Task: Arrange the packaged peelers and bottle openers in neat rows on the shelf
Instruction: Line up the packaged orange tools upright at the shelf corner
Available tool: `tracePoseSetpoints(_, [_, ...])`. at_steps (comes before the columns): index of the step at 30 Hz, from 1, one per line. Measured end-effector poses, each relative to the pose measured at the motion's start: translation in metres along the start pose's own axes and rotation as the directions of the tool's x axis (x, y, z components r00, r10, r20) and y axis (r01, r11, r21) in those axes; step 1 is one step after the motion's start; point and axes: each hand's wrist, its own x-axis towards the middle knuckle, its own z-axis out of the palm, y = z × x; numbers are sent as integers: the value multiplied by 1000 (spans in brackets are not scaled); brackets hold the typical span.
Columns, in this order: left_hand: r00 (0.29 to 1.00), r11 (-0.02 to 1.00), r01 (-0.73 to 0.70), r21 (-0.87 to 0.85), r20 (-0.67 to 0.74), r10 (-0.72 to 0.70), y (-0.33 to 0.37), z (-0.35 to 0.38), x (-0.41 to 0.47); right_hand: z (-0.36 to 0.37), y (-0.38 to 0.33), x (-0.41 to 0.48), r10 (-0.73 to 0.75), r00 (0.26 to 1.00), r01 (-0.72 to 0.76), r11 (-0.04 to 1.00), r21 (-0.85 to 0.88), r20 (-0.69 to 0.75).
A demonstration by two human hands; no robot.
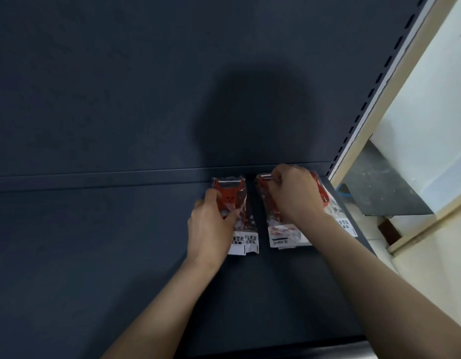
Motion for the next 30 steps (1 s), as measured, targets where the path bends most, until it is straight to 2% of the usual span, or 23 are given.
tracePoseSetpoints(5, [997,990,5,142,79,-16,7,16,-4,-6,31,0,41,999,-41,999,-35,21])
tracePoseSetpoints(9, [993,984,-10,176,115,-10,11,22,-3,-10,51,0,104,993,-100,992,-76,55])
tracePoseSetpoints(13, [995,986,-1,164,98,-15,17,29,0,-9,68,-1,166,979,-156,984,-90,118])
tracePoseSetpoints(17, [994,993,-14,117,106,1,20,35,-2,-6,78,0,153,970,-155,988,-8,189])
tracePoseSetpoints(26, [996,998,-3,69,93,-3,18,39,-3,0,82,4,129,971,-136,991,18,202])
tracePoseSetpoints(30, [987,997,-13,73,159,1,19,37,-2,1,83,5,116,974,-125,992,31,197])
